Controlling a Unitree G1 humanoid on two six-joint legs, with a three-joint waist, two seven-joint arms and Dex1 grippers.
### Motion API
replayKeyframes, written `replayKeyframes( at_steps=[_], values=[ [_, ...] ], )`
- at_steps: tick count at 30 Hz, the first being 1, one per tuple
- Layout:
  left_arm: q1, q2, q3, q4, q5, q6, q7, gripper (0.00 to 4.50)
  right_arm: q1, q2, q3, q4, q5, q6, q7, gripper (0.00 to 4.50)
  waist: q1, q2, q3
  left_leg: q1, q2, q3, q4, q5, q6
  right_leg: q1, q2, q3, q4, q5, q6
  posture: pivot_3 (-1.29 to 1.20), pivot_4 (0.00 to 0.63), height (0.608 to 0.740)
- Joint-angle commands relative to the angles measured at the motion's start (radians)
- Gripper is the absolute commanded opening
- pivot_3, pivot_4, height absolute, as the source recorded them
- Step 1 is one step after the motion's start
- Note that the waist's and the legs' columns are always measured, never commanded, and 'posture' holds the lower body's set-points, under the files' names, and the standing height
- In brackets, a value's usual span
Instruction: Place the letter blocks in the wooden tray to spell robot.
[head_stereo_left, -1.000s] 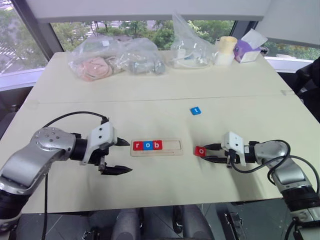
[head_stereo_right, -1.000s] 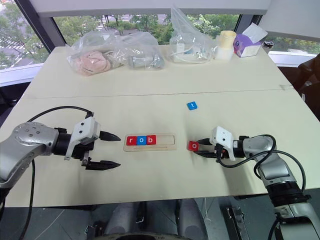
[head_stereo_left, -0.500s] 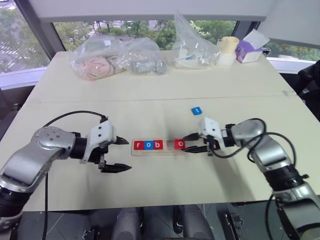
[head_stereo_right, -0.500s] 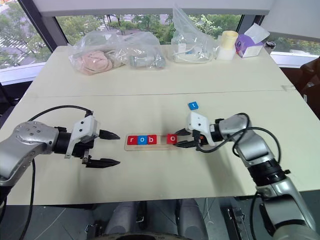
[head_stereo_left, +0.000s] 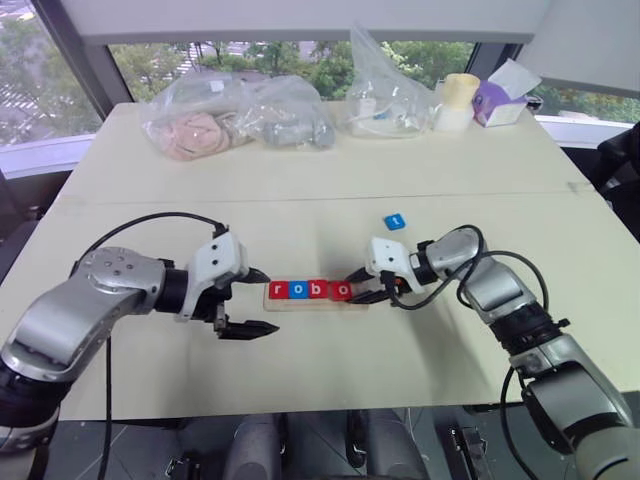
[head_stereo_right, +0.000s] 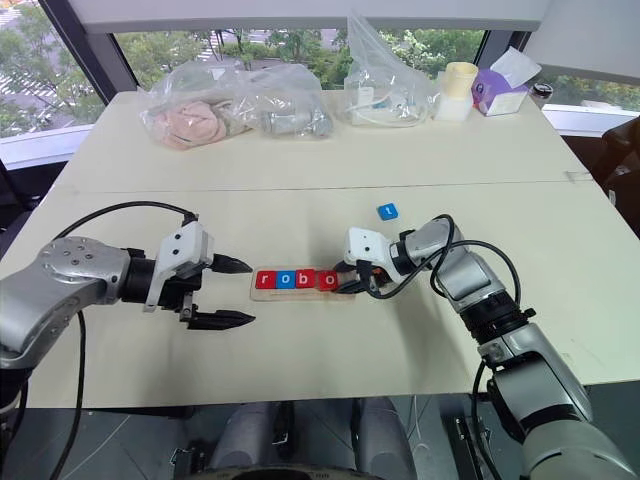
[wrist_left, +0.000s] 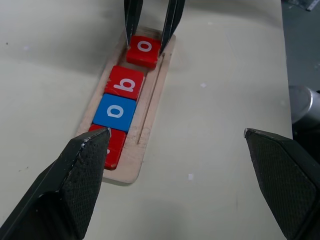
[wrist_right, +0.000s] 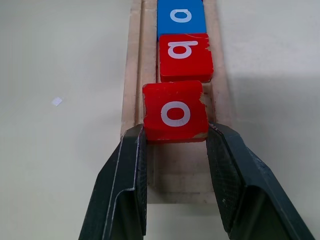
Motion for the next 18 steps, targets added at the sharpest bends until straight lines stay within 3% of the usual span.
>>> replayKeyframes(
  at_steps=[1,11,17,18],
  values=[
    [0.017,0.0,0.019,-0.022,-0.007,-0.015,0.006,4.5,-0.027,0.015,-0.012,0.01,-0.006,-0.018,0.004,1.12,-0.001,0.0,0.0,0.0,0.0,0.0,0.0,0.0,0.0,0.0,0.0,0.0,0.0,0.0,0.0,0.0,0.15,0.739],
    [0.034,-0.018,0.031,0.005,-0.006,-0.042,0.007,4.5,-0.053,0.052,-0.016,0.064,-0.031,-0.033,-0.013,1.12,-0.001,0.0,0.0,0.0,0.0,0.0,0.0,0.0,0.0,0.0,0.0,0.0,0.001,0.0,0.0,0.0,0.15,0.739],
    [0.049,-0.016,0.029,0.01,0.001,-0.062,0.011,4.5,-0.034,0.053,-0.027,0.0,-0.017,-0.006,-0.022,4.25,-0.001,0.0,0.0,0.0,0.0,0.0,0.0,0.0,0.0,0.0,0.0,0.0,0.001,0.0,0.0,0.0,0.15,0.739],
    [0.049,-0.016,0.029,0.011,0.002,-0.063,0.013,4.5,-0.033,0.054,-0.035,-0.016,-0.011,0.001,-0.028,4.43,-0.001,0.0,0.0,0.0,0.0,0.0,0.0,0.0,0.0,0.0,0.0,0.0,0.001,0.0,0.0,0.0,0.15,0.739]
  ],
)
